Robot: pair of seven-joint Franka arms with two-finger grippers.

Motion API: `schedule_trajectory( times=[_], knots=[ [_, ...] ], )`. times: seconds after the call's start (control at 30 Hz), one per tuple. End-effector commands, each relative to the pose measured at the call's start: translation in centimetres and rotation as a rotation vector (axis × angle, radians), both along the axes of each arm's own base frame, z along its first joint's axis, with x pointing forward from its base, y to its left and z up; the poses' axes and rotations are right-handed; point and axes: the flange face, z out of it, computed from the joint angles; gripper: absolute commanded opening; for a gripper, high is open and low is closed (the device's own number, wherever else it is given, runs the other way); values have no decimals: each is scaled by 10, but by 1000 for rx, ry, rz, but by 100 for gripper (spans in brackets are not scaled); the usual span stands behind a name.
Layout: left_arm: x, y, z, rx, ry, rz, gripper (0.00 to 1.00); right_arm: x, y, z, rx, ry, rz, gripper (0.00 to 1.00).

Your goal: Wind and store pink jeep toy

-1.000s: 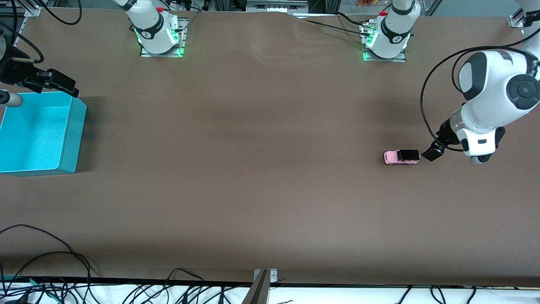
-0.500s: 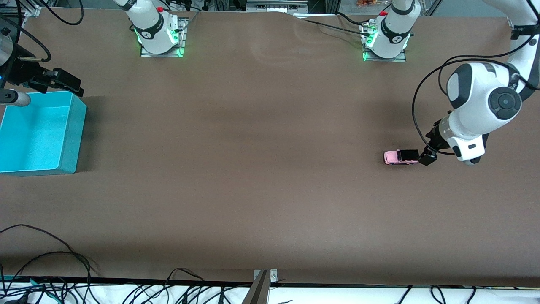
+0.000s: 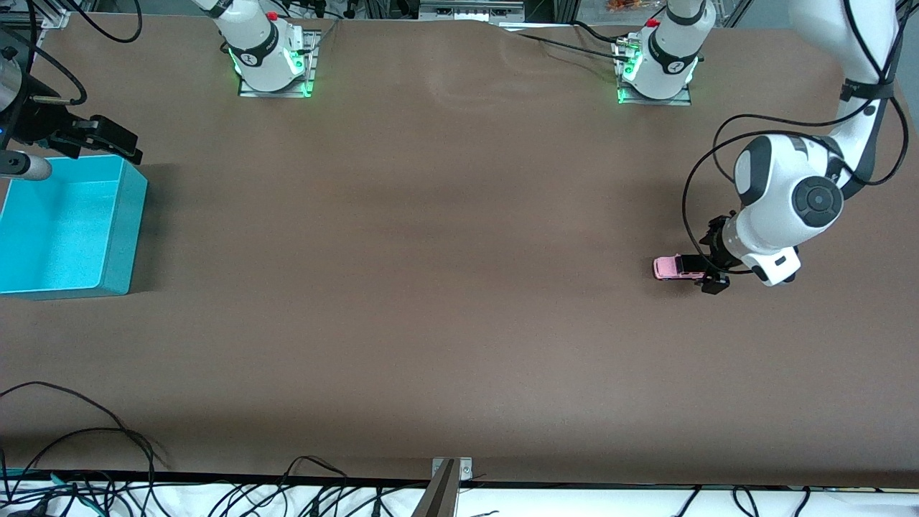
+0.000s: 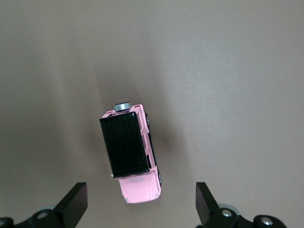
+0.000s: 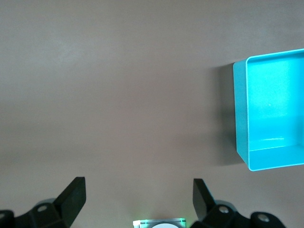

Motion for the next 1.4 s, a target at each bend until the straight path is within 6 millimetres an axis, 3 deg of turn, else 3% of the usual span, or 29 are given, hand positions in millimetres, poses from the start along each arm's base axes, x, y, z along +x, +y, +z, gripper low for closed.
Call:
schedule_trajectory(
  times=[0.0,0.47,0.7,1.1,1.37],
  knots=[
    [1,-1,-14,16,6,67,100,-3,1,9,17,-6,0,100],
    [-5,4,-43,34,53,156,99,-3,1,9,17,-4,1,100],
    [-8,7,-55,36,52,184,93,-3,0,9,16,-4,0,100],
    [-11,14,-71,35,42,221,67,-3,1,9,16,-4,1,100],
    [-11,15,-69,42,38,215,30,-3,0,9,18,-3,1,100]
  ],
)
